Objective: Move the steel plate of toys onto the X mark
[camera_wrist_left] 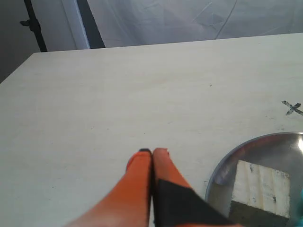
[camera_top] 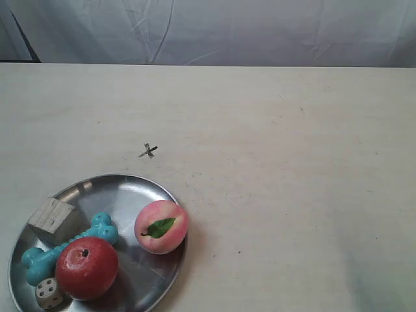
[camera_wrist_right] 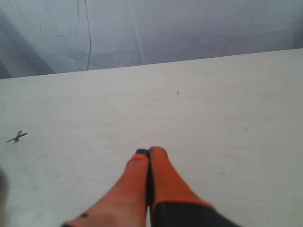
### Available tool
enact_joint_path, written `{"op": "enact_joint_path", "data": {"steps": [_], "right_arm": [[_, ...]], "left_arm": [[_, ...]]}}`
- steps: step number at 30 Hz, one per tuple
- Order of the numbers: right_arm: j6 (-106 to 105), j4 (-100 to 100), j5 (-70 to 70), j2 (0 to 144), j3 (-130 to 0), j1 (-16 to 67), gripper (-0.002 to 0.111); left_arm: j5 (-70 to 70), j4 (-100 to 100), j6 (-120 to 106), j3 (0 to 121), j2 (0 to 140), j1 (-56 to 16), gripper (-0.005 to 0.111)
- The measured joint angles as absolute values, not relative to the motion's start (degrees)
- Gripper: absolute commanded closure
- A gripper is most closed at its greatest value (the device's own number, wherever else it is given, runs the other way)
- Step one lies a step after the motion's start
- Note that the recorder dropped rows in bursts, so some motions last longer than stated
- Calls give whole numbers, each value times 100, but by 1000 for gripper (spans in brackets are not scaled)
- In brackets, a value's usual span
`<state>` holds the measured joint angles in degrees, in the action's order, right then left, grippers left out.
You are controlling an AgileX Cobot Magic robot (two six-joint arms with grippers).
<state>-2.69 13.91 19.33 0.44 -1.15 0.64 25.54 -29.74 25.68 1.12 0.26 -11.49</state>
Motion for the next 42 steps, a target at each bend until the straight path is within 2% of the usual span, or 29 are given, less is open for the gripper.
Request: {"op": "enact_joint_path", "data": {"steps": [13, 22, 28, 42], "right_arm": [[-269, 1287, 1622, 44, -115, 64, 109], [-130, 4757, 113, 38, -115, 64, 109], [-120, 5850, -182, 38, -115, 64, 109], [-110, 6480, 0, 38, -115, 64, 109]], "left_arm": [[2554, -2974, 2568, 112, 26, -1149, 107], [2554, -2974, 2568, 112, 26, -1149, 107], [2554, -2974, 2568, 112, 26, -1149, 107], [2554, -2974, 2568, 112, 26, -1149, 107]]}}
